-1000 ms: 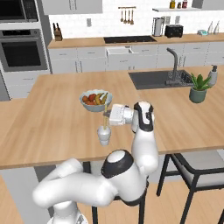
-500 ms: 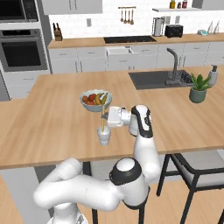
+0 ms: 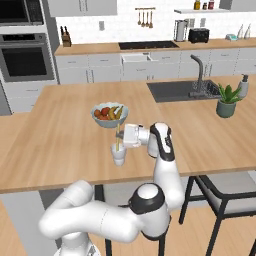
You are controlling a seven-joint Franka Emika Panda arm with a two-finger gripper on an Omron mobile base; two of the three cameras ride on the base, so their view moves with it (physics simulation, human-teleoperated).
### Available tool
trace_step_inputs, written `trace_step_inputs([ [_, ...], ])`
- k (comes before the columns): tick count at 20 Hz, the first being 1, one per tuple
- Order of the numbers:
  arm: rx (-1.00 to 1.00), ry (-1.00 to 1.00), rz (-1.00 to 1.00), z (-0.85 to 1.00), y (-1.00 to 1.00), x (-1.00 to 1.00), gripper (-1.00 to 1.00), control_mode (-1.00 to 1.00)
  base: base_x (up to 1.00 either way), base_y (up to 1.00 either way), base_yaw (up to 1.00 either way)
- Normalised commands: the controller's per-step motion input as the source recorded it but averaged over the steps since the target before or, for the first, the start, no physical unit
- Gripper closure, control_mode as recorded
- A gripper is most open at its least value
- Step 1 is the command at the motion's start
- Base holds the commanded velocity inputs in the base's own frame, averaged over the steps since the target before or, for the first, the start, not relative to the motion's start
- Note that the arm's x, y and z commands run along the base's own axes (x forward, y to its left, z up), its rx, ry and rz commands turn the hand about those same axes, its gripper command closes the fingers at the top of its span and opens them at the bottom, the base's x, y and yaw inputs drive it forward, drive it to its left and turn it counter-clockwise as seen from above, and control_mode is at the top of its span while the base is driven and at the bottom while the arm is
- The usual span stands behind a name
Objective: Take a straw from the drawer in front and place it inside the glass cup on the dining counter.
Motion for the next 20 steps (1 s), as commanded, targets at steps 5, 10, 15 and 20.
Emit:
trace_step_inputs([
  [5, 0.0, 0.01, 0.02, -0.15, 0.0, 0.14, 1.0, -1.0, 0.0, 0.0, 0.0],
  [10, 0.0, 0.0, 0.04, -0.05, 0.0, -0.25, 1.0, -1.0, 0.0, 0.0, 0.0],
  [15, 0.0, 0.0, 0.04, -0.04, 0.0, -0.42, 1.0, -1.0, 0.0, 0.0, 0.0],
  [20, 0.0, 0.0, 0.03, -0.02, 0.03, -0.16, -1.0, -1.0, 0.0, 0.0, 0.0],
])
